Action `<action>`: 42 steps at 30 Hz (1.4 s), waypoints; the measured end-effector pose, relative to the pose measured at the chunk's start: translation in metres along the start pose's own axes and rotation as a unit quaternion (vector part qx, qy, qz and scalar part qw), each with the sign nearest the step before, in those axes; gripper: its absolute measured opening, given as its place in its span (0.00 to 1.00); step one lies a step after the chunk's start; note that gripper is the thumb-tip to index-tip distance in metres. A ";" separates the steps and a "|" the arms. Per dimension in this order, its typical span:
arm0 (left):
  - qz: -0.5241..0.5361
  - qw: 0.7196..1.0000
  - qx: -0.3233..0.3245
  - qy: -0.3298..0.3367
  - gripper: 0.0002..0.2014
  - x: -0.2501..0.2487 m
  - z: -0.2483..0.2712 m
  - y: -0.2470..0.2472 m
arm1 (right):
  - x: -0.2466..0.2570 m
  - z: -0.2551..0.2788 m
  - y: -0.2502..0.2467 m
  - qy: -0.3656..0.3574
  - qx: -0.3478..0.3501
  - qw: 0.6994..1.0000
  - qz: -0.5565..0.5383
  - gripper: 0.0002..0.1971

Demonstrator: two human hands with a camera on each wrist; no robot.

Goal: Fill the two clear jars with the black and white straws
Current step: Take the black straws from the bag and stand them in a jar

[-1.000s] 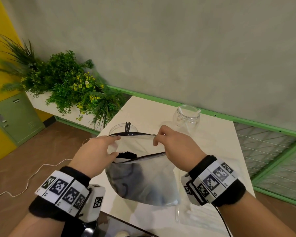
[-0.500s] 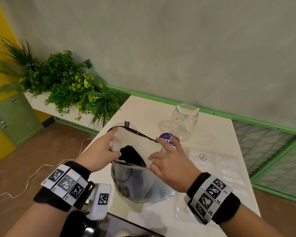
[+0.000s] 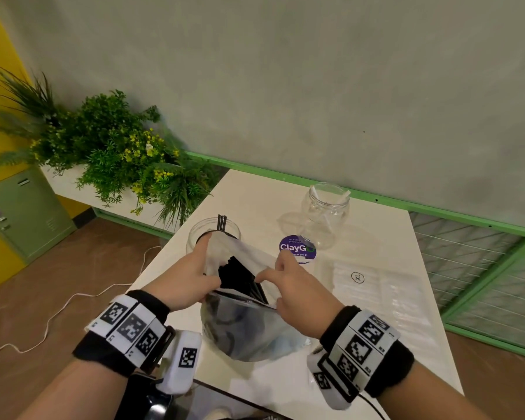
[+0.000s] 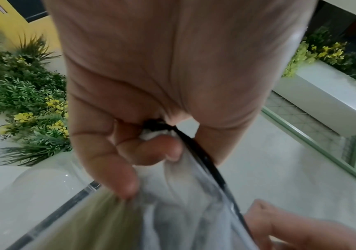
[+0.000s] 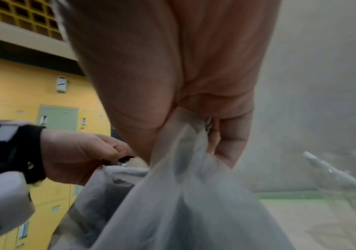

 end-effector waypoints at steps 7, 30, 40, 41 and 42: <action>0.017 1.000 -0.003 -0.014 0.35 0.019 0.000 0.005 | -0.024 -0.005 0.012 0.075 0.019 0.997 -0.032 0.34; 0.227 0.964 -0.027 -0.132 0.17 0.033 0.001 0.045 | -0.030 -0.014 0.078 0.107 0.105 0.968 -0.201 0.57; 0.269 0.956 -0.010 -0.117 0.28 0.031 0.002 0.045 | -0.027 -0.022 0.079 0.026 0.031 0.955 -0.295 0.48; 0.275 0.954 -0.016 -0.114 0.29 0.033 0.002 0.042 | -0.027 -0.023 0.075 0.020 0.021 0.955 -0.295 0.44; 0.279 0.953 -0.025 -0.113 0.29 0.039 0.001 0.040 | -0.029 -0.024 0.073 0.017 0.017 0.955 -0.297 0.41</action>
Point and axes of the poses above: each hand's wrist, its own z-axis away from the middle knuckle, its own y-axis out of the palm, x = y × z, the point moved 2 cm from there along -z, towards the middle knuckle, and after that the axes turned 15 degrees about y, right-handed, at the moved point
